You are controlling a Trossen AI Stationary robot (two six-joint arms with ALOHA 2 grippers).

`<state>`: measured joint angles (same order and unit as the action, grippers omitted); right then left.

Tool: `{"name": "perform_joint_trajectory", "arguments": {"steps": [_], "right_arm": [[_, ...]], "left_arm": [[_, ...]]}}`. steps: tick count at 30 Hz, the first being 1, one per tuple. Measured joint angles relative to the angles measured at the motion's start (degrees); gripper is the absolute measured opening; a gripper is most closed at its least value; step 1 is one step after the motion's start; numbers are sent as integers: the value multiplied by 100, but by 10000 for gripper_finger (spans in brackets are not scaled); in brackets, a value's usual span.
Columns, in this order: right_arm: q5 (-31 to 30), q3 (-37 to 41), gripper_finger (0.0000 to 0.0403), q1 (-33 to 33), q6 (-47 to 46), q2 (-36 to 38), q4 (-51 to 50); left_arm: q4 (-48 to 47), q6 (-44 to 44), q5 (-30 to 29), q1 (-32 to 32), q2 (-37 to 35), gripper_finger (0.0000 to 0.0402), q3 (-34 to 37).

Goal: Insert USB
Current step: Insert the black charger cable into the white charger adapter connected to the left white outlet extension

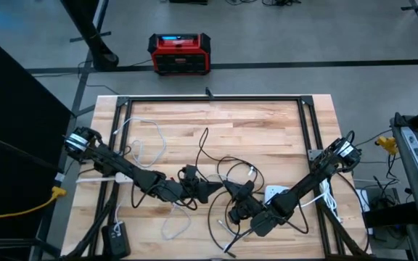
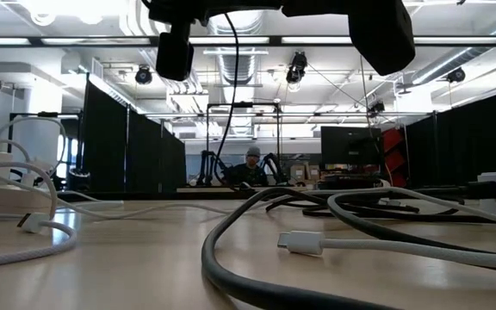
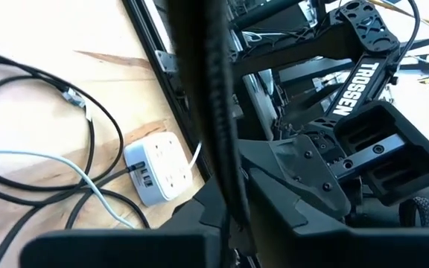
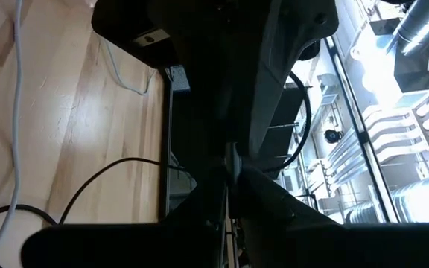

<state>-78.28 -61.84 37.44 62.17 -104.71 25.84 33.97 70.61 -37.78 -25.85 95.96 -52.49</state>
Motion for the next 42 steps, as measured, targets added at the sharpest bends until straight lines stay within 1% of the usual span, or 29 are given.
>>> {"name": "perform_joint_trajectory", "arguments": {"steps": [8,16,18,20,22,27,29,31,33,36,39,42], "right_arm": [[1,0,12,1,-7,2,14],[71,1,13,38,44,2,-123],[196,2,30,43,32,9,-148],[414,0,63,43,-69,9,-139],[485,0,102,40,-307,9,-153],[329,0,192,146,-686,9,-168],[214,0,217,223,-746,9,-168],[39,0,233,319,-883,9,-163],[-92,0,242,413,-1045,9,-189],[-168,0,244,559,-1432,9,-236],[-183,9,236,651,-1909,9,-385],[-232,14,223,681,-2514,9,-797]], "left_arm": [[60,-399,-8,0,0,18,0],[48,-745,239,2,-9,18,0],[-14,-861,340,0,-30,18,1],[-216,-904,457,0,-106,15,1],[-494,-925,502,2,-222,14,0],[-1564,-1102,936,3,-725,14,0],[-2119,-1125,1170,0,-1021,14,0],[-2836,-1113,1354,-11,-1350,14,0],[-3610,-1024,1490,-20,-1703,14,0],[-4741,-937,1653,-35,-2240,14,0],[-5787,-723,1814,-39,-2700,14,0],[-6840,-677,2239,-45,-2992,14,-33]]}}
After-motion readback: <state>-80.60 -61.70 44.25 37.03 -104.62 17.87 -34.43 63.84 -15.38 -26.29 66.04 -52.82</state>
